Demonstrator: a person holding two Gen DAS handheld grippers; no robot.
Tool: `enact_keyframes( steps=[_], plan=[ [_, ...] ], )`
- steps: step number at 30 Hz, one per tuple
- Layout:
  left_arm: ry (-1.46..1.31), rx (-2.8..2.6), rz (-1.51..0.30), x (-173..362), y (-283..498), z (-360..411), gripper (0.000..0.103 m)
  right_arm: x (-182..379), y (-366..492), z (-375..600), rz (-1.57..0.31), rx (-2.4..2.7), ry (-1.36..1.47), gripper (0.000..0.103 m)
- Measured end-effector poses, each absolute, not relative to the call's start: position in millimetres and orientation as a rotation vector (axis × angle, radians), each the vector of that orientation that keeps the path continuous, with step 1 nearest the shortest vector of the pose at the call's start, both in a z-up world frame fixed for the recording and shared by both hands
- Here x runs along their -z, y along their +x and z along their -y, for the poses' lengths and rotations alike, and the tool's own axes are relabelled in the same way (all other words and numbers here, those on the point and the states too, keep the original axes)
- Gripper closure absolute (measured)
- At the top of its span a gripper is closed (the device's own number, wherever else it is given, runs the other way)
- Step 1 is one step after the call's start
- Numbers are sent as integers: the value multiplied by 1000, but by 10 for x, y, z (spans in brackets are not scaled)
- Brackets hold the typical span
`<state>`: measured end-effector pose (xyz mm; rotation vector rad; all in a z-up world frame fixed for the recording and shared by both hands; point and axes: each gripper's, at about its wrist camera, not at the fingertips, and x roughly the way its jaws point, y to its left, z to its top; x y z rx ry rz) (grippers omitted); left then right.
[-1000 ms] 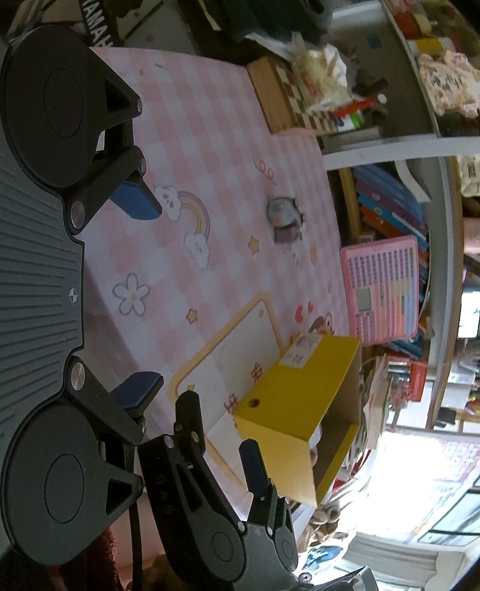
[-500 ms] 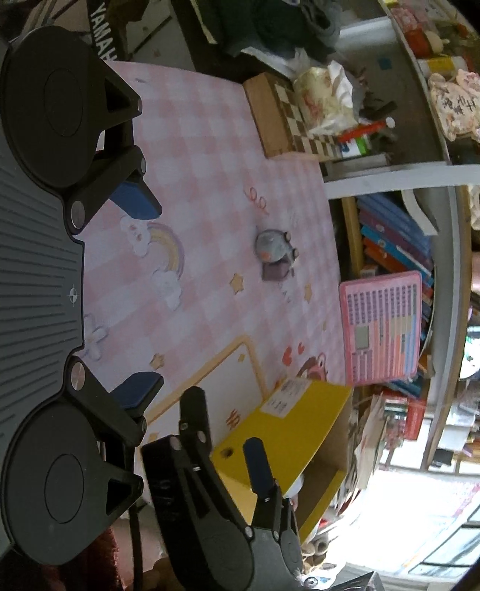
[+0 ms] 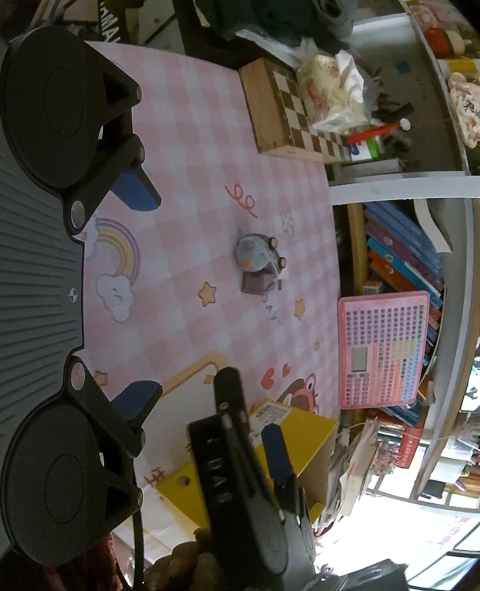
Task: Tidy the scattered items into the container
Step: 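Move both tools toward the grey toy car and white plug, then grasp the white plug with the right tool while the left tool grasps the grey toy car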
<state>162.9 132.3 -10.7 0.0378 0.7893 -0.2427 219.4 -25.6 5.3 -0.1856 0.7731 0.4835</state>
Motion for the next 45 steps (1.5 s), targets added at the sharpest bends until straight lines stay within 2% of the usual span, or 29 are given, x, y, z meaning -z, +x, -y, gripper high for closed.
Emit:
enact_keyframes(
  steps=[10,36,39,41,42,43,45],
  plan=[
    [-13,187,-780,166,2060,-1373,3,-20,2729,256,-801,-466,-107,20],
    [136,158,-725,513,3243,-1142,6,221,3871,-212,-871,-502,-103,19],
    [160,158,-749,621,3348,-1098,18,277,3948,-276,-885,-508,-114,20],
    [145,148,-782,690,3403,-1115,41,322,4003,-325,-898,-512,-116,20],
    [129,141,-798,717,3419,-1136,47,343,4029,-347,-905,-513,-115,21],
    [118,133,-804,738,3420,-1160,51,367,4059,-372,-913,-515,-115,21],
    [109,138,-798,743,3391,-1196,52,410,4101,-416,-926,-517,-124,23]
  ],
)
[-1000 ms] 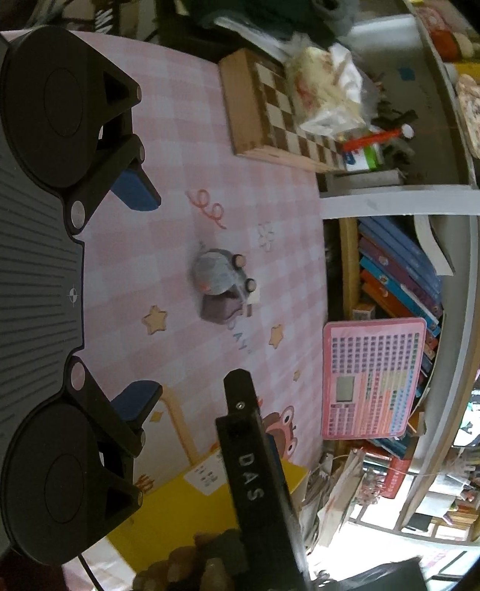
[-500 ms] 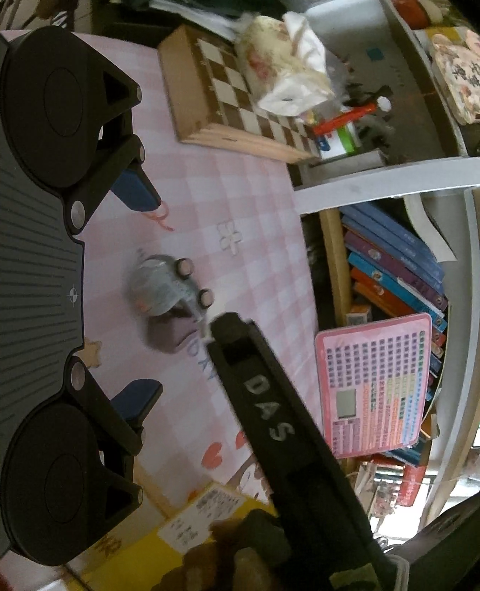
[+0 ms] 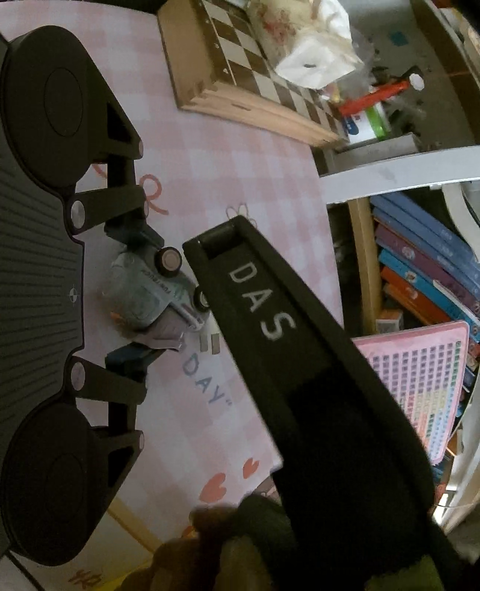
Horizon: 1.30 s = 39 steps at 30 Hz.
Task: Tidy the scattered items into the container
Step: 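Grasp the white plug with the right tool while the left tool grasps the grey toy car, then lift and carry the toy car and white plug over the yellow box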
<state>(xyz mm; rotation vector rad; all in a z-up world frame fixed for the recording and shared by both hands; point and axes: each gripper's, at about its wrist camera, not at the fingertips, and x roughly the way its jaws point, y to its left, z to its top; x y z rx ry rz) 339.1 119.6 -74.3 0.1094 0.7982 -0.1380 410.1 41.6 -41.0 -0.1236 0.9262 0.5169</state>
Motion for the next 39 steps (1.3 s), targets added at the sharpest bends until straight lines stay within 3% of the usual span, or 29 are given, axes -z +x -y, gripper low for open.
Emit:
enact_keyframes(
  steps=[11,14,18,39],
  plan=[
    [31,45,-832,680,3004,-1549,53,580,4205,-536,-969,-522,-168,34],
    [-17,18,-828,622,2891,-1669,53,662,4203,-550,-996,-519,-194,44],
    [-70,-3,-814,539,2792,-1752,53,715,4166,-555,-975,-523,-220,64],
    [-75,66,-737,103,2144,-1799,52,129,3262,-269,-903,-596,-109,65]
  ],
)
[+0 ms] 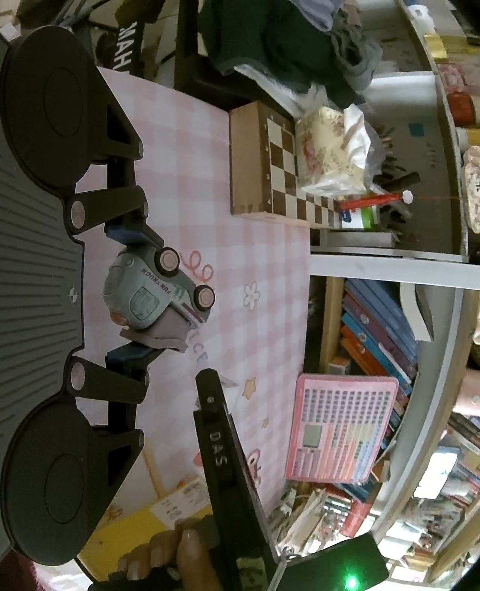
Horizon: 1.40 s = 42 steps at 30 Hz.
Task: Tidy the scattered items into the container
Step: 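Lift and carry the toy car and white plug over the yellow box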
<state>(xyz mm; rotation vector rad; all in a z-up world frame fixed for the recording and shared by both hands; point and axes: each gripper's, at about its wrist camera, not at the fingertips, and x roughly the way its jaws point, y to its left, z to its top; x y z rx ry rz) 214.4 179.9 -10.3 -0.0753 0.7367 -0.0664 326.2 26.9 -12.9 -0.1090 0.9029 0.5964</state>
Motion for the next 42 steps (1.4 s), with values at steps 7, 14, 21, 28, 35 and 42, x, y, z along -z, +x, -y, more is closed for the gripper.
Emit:
enact_keyframes(
  steps=[7,14,21,28,35,42],
  plan=[
    [-77,101,-708,-5,1766,-1772,53,-13,2756,-100,-881,-588,-114,65],
    [-78,148,-691,-104,1367,-1751,52,-95,2218,76,-864,-552,-93,65],
    [-57,196,-663,-224,1035,-1723,52,-131,1704,206,-857,-522,-72,65],
    [-34,252,-646,-314,743,-1649,52,-185,1247,316,-838,-492,-50,65],
    [-18,303,-646,-321,487,-1580,52,-197,864,424,-831,-449,-29,65],
    [6,377,-640,-302,357,-1437,53,-182,581,514,-834,-399,-14,65]
  ],
)
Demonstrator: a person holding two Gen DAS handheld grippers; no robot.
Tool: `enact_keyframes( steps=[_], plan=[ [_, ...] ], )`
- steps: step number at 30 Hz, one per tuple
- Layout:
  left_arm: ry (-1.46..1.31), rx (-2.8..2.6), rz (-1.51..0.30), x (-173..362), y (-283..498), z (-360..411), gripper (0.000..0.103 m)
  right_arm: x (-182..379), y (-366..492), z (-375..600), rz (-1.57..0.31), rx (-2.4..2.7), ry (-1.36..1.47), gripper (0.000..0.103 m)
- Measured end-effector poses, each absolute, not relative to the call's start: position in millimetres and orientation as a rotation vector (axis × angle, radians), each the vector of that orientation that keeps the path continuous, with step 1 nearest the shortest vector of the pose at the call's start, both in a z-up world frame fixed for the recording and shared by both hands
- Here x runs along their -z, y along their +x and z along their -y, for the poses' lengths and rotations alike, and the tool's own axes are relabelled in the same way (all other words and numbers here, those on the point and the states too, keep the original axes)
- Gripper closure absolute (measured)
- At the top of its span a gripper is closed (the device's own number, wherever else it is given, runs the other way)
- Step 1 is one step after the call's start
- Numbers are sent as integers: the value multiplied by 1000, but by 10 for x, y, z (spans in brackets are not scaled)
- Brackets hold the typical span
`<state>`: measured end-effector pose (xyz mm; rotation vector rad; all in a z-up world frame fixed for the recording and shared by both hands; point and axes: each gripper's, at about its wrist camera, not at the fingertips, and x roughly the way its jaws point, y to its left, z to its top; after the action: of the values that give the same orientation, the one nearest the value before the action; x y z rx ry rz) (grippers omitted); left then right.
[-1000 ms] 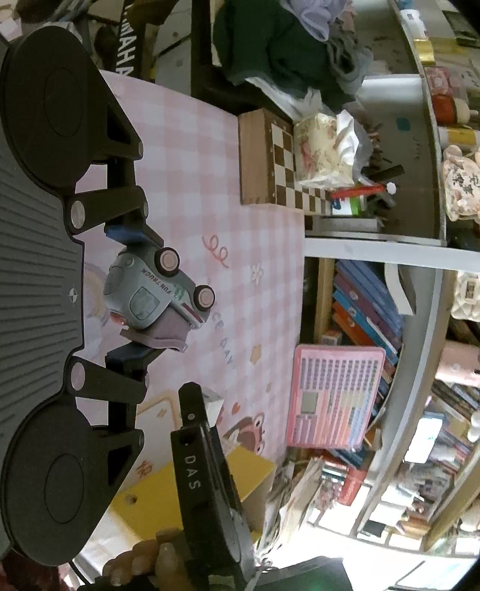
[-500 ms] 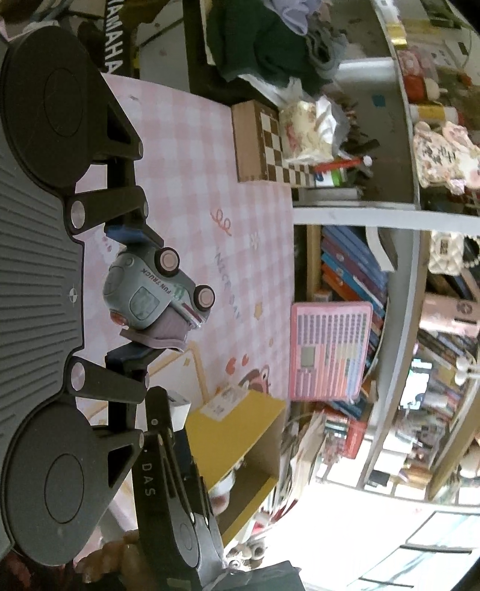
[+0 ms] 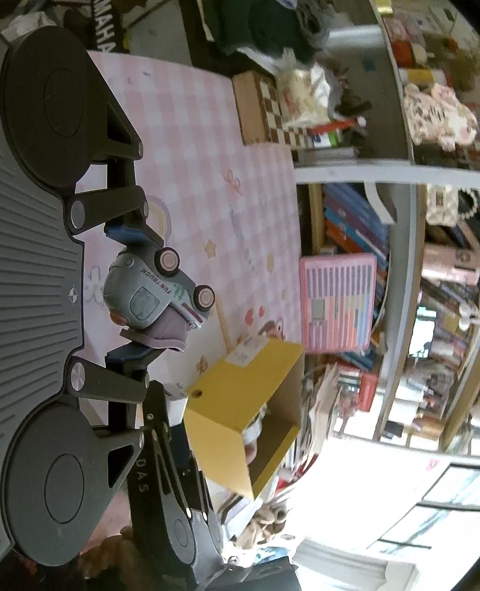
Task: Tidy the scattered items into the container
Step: 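Lift and carry the toy car and white plug over the yellow box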
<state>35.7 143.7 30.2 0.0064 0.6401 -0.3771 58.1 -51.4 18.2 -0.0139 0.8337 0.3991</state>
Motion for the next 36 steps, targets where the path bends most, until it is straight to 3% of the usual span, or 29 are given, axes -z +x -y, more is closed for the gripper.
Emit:
enact_keyframes(
  steps=[36],
  plan=[
    [128,714,-657,-267,558,-23,52,-218,104,1908,-840,-74,126,65]
  ],
)
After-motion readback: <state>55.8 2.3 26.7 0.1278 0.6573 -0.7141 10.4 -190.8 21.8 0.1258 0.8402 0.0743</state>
